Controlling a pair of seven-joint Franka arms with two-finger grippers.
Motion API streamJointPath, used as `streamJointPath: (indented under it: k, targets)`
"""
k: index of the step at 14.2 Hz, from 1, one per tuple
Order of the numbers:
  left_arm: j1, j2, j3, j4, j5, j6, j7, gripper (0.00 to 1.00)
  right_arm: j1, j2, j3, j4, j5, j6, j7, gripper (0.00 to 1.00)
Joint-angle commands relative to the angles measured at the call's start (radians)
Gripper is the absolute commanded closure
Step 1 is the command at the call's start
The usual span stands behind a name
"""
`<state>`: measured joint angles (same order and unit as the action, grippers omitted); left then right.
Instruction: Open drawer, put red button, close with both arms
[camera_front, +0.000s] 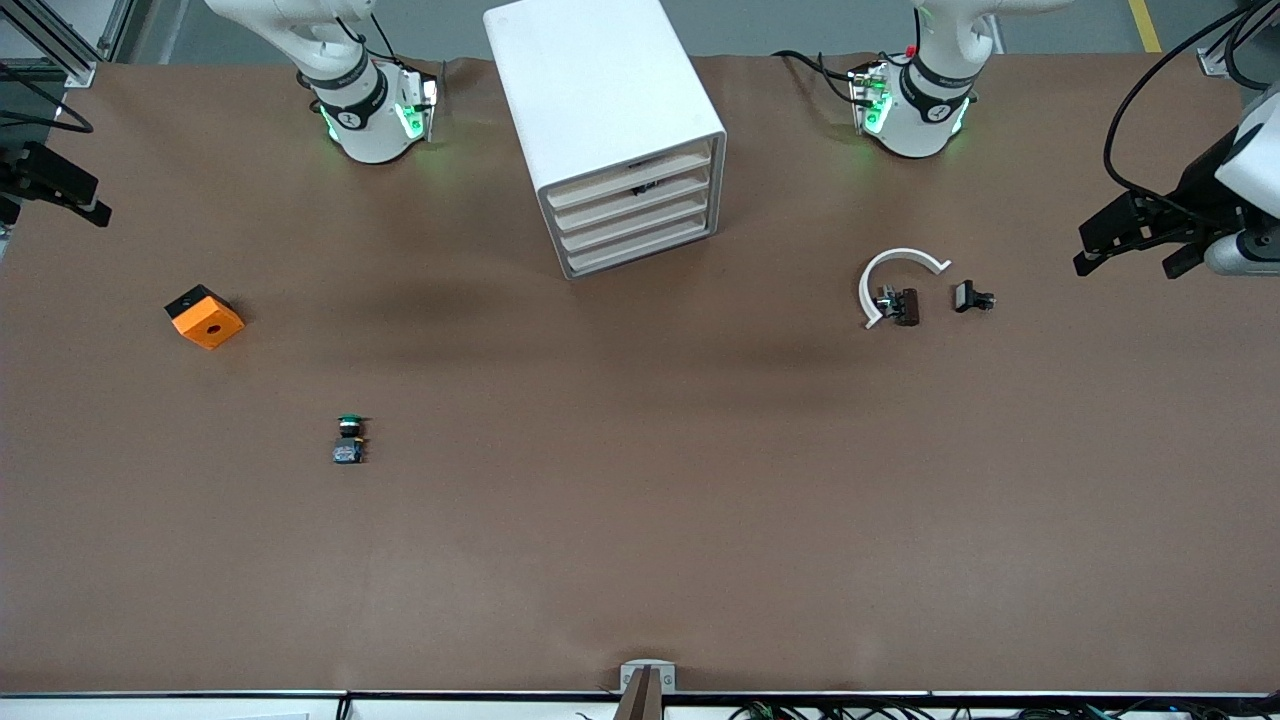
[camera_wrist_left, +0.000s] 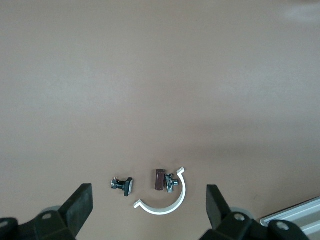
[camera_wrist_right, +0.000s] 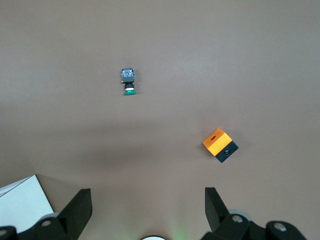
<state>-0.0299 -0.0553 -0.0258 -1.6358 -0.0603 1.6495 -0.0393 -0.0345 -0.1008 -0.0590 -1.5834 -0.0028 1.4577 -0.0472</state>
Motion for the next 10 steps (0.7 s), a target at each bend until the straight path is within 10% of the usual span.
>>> streamJointPath:
  k: [1,10]
  targets:
    - [-0.001,0.014,0.0,0.022,0.023,-0.025,-0.013,0.0,0.007,-0.023,0.001,-0.021,-0.009,0.009,0.02,0.0]
    - [-0.001,0.014,0.0,0.024,0.023,-0.03,-0.013,0.0,0.002,-0.02,-0.005,-0.02,-0.016,0.01,-0.017,0.0]
